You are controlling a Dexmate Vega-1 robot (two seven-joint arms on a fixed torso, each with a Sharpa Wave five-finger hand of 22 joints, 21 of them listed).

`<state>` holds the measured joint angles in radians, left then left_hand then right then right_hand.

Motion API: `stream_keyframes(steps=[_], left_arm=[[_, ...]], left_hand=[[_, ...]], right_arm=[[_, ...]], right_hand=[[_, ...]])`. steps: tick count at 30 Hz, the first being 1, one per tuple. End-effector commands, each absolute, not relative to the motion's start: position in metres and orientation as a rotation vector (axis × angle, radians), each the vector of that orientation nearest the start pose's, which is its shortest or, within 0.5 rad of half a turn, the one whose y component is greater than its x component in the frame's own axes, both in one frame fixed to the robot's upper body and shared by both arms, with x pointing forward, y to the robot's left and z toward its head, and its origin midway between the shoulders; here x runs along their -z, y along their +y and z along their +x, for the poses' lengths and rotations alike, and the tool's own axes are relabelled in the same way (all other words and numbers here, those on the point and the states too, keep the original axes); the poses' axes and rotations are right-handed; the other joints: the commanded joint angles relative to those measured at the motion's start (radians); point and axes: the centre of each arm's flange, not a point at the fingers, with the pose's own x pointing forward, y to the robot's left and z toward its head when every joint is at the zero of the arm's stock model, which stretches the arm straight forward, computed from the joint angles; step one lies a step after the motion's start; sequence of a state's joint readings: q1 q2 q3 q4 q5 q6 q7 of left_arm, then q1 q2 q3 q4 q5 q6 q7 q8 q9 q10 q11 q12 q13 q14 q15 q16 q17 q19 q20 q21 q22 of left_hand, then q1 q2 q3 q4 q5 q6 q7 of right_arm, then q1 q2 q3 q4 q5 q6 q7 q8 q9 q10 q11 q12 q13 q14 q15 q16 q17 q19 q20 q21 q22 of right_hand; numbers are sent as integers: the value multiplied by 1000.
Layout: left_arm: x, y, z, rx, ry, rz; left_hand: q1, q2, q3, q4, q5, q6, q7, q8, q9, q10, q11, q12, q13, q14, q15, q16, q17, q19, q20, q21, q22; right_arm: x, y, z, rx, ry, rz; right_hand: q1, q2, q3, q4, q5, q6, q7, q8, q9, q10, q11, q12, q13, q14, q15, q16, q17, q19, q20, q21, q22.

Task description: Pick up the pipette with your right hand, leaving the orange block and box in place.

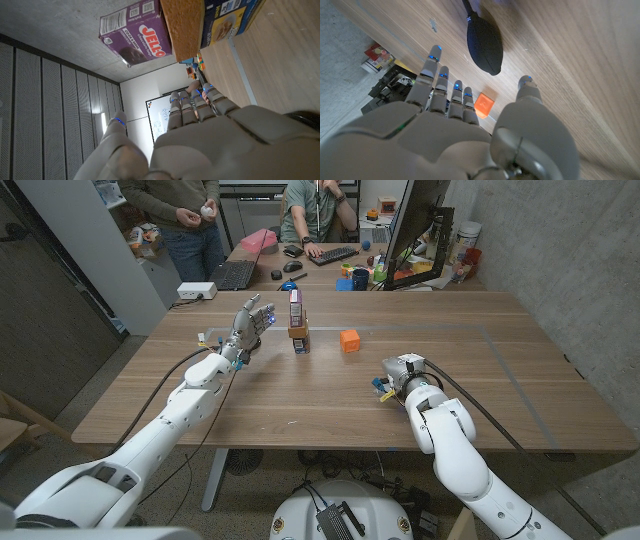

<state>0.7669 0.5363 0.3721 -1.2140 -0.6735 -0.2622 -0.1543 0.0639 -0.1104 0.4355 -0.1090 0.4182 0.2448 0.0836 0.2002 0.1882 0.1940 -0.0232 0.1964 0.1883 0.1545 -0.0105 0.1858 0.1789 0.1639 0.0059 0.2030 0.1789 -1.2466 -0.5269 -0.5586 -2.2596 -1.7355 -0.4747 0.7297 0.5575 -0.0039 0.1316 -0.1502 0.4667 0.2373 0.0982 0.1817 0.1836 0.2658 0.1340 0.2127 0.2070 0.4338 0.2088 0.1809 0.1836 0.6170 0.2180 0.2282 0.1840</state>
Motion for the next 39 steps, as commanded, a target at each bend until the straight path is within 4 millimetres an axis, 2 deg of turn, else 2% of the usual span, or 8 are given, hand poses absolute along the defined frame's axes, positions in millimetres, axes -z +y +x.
stream_keyframes(steps=[1,16,28,32,34,39], left_arm=[[11,305,659,270,-570,21],[17,308,652,245,-561,23],[17,309,647,231,-557,26],[18,307,647,229,-555,26],[18,306,647,230,-558,26],[16,305,645,228,-561,27]], left_hand=[[5,7,0,0,4,5,-2,5,5,1,-3,6,5,1,-1,6,5,1,7,-2,3],[5,8,-2,0,5,4,-3,4,5,2,-3,7,5,1,0,6,5,-2,10,-2,3],[5,8,-4,0,5,6,-3,5,5,2,-3,7,5,1,-1,6,5,-2,11,-2,4],[5,8,-5,0,5,6,-3,5,5,2,-3,7,5,2,-1,6,5,-3,11,-2,4],[5,8,-5,0,5,7,-2,5,5,2,-3,7,5,2,-1,6,5,-3,11,-2,4],[5,8,-6,0,5,7,-2,5,5,1,-3,6,5,2,0,6,5,-3,12,-2,4]], right_arm=[[75,-144,470,172,-214,-1915],[76,-152,488,140,-217,-1901],[77,-161,492,135,-222,-1881],[79,-163,493,137,-224,-1872],[80,-164,493,136,-226,-1865],[84,-165,495,147,-219,-1856]], right_hand=[[10,-2,4,3,-1,-2,0,6,5,0,-2,0,2,-1,-2,5,5,0,0,0,2],[21,1,9,2,0,-2,-2,8,5,6,-4,5,3,8,-12,9,5,13,-1,2,3],[40,7,18,-1,1,6,-5,14,5,16,-10,12,3,29,-25,16,5,40,-3,9,5],[67,15,31,-7,2,28,-14,23,7,28,-13,20,7,52,-35,21,5,86,-8,23,6],[93,15,41,-10,2,50,-22,30,10,43,-15,30,13,78,-50,25,7,150,-25,41,4],[146,31,67,-16,2,107,-36,52,21,74,-25,51,25,122,-75,33,11,221,-59,58,2]])
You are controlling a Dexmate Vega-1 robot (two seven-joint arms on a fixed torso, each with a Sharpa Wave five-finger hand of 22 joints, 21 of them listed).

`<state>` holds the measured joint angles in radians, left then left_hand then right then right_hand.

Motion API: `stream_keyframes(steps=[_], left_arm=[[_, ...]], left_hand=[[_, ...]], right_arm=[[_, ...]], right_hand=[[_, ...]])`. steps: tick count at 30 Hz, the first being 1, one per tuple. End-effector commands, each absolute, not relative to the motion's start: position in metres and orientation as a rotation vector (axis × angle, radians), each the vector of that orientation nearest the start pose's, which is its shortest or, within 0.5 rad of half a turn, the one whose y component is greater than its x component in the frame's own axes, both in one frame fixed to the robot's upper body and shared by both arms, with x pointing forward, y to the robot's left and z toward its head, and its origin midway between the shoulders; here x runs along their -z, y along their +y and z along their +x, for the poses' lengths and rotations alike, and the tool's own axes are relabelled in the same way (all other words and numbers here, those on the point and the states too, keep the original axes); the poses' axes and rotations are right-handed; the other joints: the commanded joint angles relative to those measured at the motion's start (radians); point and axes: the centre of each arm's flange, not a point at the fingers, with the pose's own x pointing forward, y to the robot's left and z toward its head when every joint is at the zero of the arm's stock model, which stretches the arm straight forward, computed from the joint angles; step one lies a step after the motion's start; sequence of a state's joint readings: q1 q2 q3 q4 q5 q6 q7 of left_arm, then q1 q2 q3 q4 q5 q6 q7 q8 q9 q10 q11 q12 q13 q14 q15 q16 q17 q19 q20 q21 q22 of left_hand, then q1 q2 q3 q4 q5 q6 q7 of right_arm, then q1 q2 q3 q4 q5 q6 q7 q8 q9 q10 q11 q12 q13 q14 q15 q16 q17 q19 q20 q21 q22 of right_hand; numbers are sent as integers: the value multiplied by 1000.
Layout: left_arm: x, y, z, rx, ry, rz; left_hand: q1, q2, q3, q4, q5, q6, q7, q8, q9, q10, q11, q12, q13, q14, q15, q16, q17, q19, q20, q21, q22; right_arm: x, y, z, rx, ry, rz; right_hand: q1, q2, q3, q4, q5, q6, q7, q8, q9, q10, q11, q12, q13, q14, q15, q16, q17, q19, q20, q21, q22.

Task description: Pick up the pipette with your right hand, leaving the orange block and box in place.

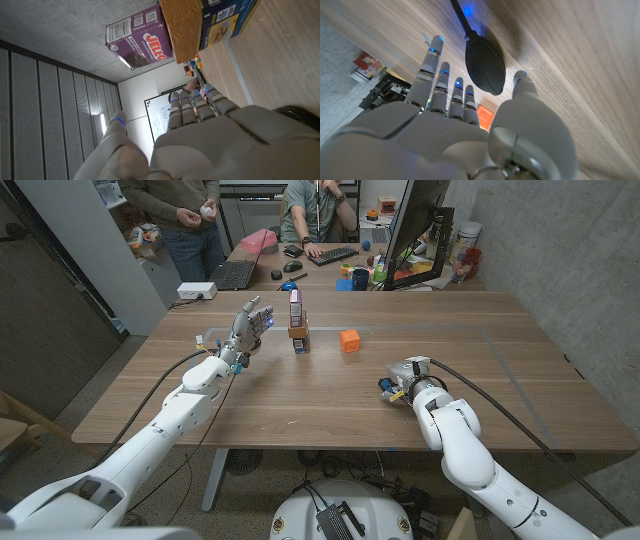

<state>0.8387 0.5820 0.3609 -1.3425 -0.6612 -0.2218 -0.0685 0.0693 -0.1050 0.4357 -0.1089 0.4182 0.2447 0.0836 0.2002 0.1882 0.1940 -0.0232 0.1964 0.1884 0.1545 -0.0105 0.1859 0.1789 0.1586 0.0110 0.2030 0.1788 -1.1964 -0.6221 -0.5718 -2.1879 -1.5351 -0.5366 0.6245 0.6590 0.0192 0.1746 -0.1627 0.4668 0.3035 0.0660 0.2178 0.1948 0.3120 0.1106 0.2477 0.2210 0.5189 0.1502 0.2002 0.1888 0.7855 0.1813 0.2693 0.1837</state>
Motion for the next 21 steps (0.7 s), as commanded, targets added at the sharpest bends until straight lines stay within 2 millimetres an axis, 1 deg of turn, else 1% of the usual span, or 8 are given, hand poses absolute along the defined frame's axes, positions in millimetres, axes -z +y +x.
stream_keyframes(steps=[1,4,9,11,13,18,19,21], left_arm=[[16,305,645,231,-563,25],[16,304,645,228,-561,23],[17,303,645,233,-564,16],[18,303,645,230,-562,17],[18,303,644,227,-561,16],[19,305,643,223,-562,16],[19,305,643,224,-562,15],[19,305,643,226,-560,15]], left_hand=[[0,3,-6,0,5,7,-2,5,5,2,-3,7,5,2,0,6,6,2,7,-2,4],[0,3,-6,0,5,8,-3,5,5,1,-2,7,5,3,-1,7,6,2,7,-2,4],[0,4,-7,0,6,13,-2,7,5,1,-3,6,5,3,-1,7,6,2,7,-2,4],[0,4,-7,0,6,13,-3,7,5,1,-3,6,5,3,-1,6,6,2,7,-2,4],[0,4,-8,0,6,13,-3,7,5,0,-3,6,5,4,0,7,6,2,7,-2,4],[0,4,-8,0,6,13,-4,7,5,-1,-3,6,5,3,0,7,6,2,7,-2,4],[0,4,-8,0,6,13,-4,7,5,-1,-2,6,5,3,-1,7,6,2,7,-2,4],[0,5,-9,0,6,13,-4,6,5,0,-4,6,5,3,-1,7,6,2,7,-2,4]], right_arm=[[85,-165,495,151,-214,-1854],[89,-165,498,178,-205,-1839],[92,-164,504,186,-181,-1830],[93,-165,504,190,-189,-1820],[94,-167,504,202,-196,-1812],[96,-170,501,228,-227,-1789],[96,-169,501,226,-222,-1791],[95,-169,502,224,-220,-1795]], right_hand=[[57,10,30,-6,1,47,-9,18,12,30,-3,18,13,49,-18,17,6,65,-31,20,2],[92,12,45,-10,-1,64,-13,25,18,48,-3,30,20,78,-32,21,7,96,-52,26,1],[181,6,79,-20,-1,102,-39,41,31,76,-18,51,36,129,-56,25,7,159,-89,40,0],[215,5,92,-14,-3,119,-49,50,39,99,-24,65,46,158,-68,30,10,192,-110,47,0],[241,9,104,-5,-7,160,-63,70,52,145,-39,91,60,211,-90,43,15,220,-138,52,0],[289,33,131,6,-23,276,-71,134,97,257,-46,159,116,325,-158,79,40,302,-212,75,3],[293,34,133,6,-26,289,-71,142,105,278,-60,170,125,341,-170,85,43,310,-223,77,3],[296,37,136,9,-31,314,-72,157,115,292,-59,180,136,361,-186,91,46,319,-236,81,4]])
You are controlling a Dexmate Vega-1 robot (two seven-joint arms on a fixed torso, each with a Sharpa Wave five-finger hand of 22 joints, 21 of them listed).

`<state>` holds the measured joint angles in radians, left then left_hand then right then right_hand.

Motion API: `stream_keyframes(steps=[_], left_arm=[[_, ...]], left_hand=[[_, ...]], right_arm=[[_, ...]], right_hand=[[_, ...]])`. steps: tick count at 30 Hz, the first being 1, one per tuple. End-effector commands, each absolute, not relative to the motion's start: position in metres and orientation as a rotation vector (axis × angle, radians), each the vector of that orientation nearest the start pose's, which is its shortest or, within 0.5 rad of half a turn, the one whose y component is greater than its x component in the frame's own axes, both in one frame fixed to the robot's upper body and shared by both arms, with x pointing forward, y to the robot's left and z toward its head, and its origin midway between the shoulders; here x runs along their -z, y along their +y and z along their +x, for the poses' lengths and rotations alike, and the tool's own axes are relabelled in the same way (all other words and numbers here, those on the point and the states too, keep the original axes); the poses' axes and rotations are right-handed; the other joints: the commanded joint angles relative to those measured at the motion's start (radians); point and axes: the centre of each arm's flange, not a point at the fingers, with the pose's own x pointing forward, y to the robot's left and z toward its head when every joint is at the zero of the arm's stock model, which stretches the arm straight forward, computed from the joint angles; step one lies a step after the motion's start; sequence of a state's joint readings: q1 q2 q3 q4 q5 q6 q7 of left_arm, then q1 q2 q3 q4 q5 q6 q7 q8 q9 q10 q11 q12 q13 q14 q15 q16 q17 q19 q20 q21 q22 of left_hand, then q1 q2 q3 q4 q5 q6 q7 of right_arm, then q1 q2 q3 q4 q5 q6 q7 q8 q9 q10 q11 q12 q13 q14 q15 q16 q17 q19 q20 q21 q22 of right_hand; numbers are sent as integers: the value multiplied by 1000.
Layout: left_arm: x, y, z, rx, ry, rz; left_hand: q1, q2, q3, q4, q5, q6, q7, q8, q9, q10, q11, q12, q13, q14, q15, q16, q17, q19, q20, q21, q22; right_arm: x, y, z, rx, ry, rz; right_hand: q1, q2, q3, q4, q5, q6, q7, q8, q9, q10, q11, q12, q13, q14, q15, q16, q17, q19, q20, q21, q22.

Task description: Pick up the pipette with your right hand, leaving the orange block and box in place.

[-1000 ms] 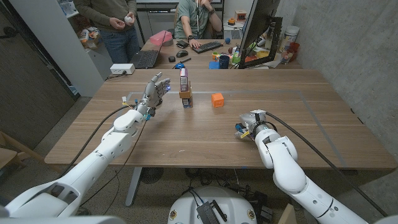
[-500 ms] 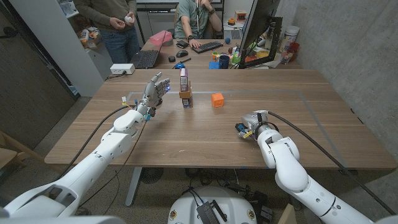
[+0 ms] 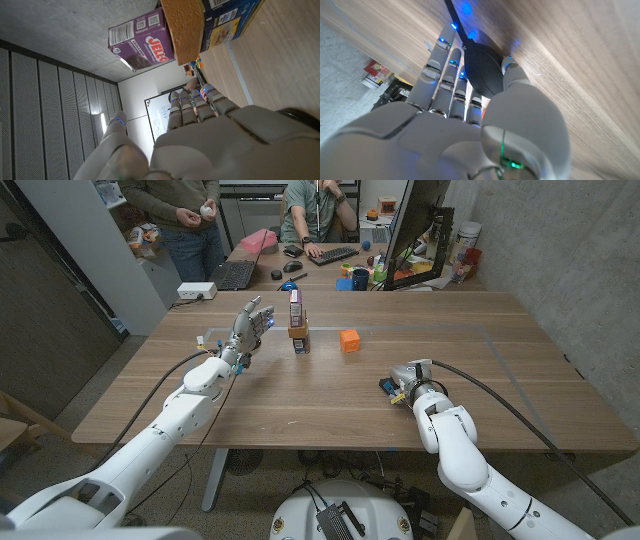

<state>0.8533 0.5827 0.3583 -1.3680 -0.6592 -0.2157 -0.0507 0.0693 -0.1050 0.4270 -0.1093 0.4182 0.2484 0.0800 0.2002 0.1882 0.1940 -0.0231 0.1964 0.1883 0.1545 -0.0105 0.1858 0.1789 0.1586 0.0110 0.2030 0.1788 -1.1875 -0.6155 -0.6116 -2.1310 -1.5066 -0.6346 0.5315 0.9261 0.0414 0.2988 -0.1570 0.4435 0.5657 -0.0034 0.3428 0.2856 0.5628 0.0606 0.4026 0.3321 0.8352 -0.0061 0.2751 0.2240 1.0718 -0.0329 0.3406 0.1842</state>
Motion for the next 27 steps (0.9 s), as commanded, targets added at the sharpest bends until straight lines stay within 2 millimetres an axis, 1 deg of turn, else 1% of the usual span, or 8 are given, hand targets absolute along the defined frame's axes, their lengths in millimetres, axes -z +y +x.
stream_keyframes(steps=[1,2,8,11,14,19,22,27], left_arm=[[19,305,643,227,-559,15],[19,304,643,227,-557,17],[20,303,646,232,-550,13],[21,303,647,229,-546,13],[20,304,648,235,-551,7],[20,304,649,233,-551,6],[21,305,649,234,-551,3],[23,305,651,236,-548,0]], left_hand=[[0,5,0,0,6,10,0,6,5,-2,-3,6,5,3,0,7,6,2,7,-2,4],[0,5,0,0,6,10,0,6,5,-2,-4,5,5,3,-1,6,6,2,7,-2,4],[0,5,-1,0,6,10,-1,6,5,-3,-3,5,5,2,0,6,6,2,7,-2,4],[0,6,-1,0,6,10,-1,6,5,-4,-3,5,5,2,-1,6,6,2,7,-2,4],[0,6,-2,0,6,9,-1,6,5,-4,-2,5,5,2,0,6,6,2,7,-2,4],[0,6,-2,0,6,9,-1,5,5,-3,-3,5,5,2,0,6,6,2,7,-2,4],[1,7,-3,0,6,9,0,5,5,-3,-3,6,5,1,0,6,6,1,7,-2,4],[1,7,-3,0,6,9,1,5,5,-3,-2,6,5,2,1,6,6,1,7,-2,4]], right_arm=[[95,-169,502,222,-215,-1798],[95,-169,502,222,-214,-1801],[92,-168,501,223,-218,-1803],[89,-168,498,223,-220,-1807],[85,-168,495,228,-225,-1808],[78,-168,489,238,-232,-1814],[72,-168,483,243,-239,-1819],[61,-168,473,254,-252,-1831]], right_hand=[[28,14,12,4,-8,53,-6,34,27,43,-12,27,28,45,-29,16,11,35,-24,10,4],[27,15,12,6,-9,52,-7,35,29,42,-11,27,30,46,-29,16,12,36,-26,11,4],[24,22,15,13,-17,70,-22,51,48,77,-32,46,48,54,-28,16,15,36,-29,11,5],[25,25,16,14,-20,85,-23,61,55,84,-42,51,55,58,-30,17,16,37,-31,11,5],[25,24,17,14,-22,88,-26,65,59,88,-37,53,60,61,-32,17,16,35,-32,11,5],[26,26,18,14,-25,80,-17,66,67,82,-29,52,67,60,-32,15,17,30,-33,9,6],[27,26,20,14,-27,78,-16,67,72,75,-33,50,72,60,-30,14,18,25,-34,7,6],[25,23,20,14,-31,71,-4,67,78,73,-30,50,78,63,-28,13,19,23,-36,7,6]])
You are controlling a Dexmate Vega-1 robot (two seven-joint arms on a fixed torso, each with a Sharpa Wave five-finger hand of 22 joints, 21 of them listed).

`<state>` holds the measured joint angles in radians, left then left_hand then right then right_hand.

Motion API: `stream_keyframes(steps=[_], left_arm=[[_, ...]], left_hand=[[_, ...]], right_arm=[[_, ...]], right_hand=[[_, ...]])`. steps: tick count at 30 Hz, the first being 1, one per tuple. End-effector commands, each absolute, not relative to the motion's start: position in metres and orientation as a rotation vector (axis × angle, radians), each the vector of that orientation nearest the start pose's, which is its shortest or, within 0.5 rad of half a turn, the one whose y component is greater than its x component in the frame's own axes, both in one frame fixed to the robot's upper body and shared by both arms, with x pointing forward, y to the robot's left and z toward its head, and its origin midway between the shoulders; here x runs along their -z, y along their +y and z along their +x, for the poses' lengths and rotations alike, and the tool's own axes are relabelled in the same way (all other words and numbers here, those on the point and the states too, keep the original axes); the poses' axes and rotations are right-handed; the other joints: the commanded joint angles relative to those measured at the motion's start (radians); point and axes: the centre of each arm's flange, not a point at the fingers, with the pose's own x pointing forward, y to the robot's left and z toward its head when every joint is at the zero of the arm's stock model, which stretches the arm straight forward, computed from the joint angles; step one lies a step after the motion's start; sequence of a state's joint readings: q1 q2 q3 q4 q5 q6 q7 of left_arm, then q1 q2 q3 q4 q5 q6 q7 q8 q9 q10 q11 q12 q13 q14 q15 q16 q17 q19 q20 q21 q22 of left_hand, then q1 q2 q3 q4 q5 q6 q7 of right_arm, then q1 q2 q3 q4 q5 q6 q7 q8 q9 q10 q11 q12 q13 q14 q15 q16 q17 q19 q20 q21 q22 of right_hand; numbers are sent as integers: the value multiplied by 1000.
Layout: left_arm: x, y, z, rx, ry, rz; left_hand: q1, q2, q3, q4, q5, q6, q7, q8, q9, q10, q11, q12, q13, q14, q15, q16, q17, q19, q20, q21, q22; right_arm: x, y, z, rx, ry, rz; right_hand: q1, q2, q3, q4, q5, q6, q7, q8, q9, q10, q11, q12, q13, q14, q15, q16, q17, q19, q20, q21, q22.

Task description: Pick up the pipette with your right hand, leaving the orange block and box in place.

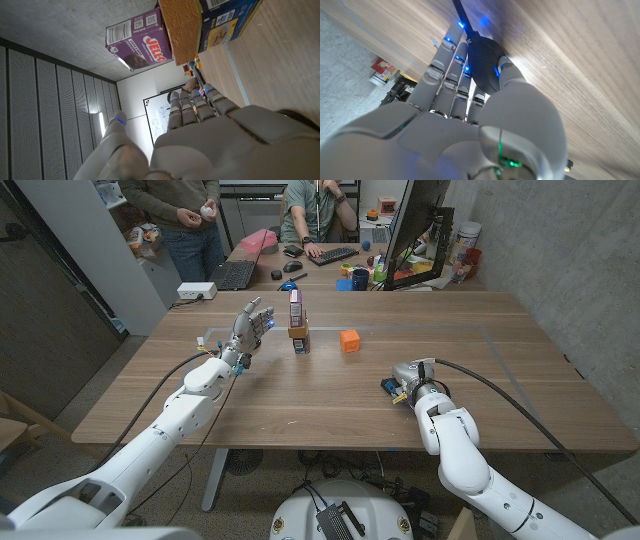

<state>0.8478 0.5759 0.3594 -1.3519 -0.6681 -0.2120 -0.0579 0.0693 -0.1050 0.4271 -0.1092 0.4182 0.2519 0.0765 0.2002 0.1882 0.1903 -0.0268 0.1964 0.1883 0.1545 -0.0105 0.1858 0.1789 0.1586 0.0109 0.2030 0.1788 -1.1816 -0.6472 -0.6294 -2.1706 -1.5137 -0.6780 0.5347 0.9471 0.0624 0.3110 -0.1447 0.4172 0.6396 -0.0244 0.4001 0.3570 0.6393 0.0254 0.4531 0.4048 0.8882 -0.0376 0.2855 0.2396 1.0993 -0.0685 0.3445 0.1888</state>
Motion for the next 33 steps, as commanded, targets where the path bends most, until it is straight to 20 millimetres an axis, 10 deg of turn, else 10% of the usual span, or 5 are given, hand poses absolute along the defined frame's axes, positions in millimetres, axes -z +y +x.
stream_keyframes(steps=[1,33], left_arm=[[23,305,651,232,-545,2],[28,307,652,229,-542,0]], left_hand=[[1,7,-4,0,6,6,4,5,5,1,2,6,5,2,2,6,6,1,7,-2,4],[3,10,-7,-1,7,6,5,5,5,0,2,6,5,1,3,6,6,-1,8,-2,4]], right_arm=[[59,-168,471,252,-253,-1832],[-36,-176,402,230,-336,-1820]], right_hand=[[4,2,9,1,-5,-3,17,10,8,-1,6,0,7,11,4,2,3,-5,-1,3,2],[-5,4,15,7,-25,-21,25,11,36,3,13,3,37,44,-10,7,9,10,-27,12,3]])
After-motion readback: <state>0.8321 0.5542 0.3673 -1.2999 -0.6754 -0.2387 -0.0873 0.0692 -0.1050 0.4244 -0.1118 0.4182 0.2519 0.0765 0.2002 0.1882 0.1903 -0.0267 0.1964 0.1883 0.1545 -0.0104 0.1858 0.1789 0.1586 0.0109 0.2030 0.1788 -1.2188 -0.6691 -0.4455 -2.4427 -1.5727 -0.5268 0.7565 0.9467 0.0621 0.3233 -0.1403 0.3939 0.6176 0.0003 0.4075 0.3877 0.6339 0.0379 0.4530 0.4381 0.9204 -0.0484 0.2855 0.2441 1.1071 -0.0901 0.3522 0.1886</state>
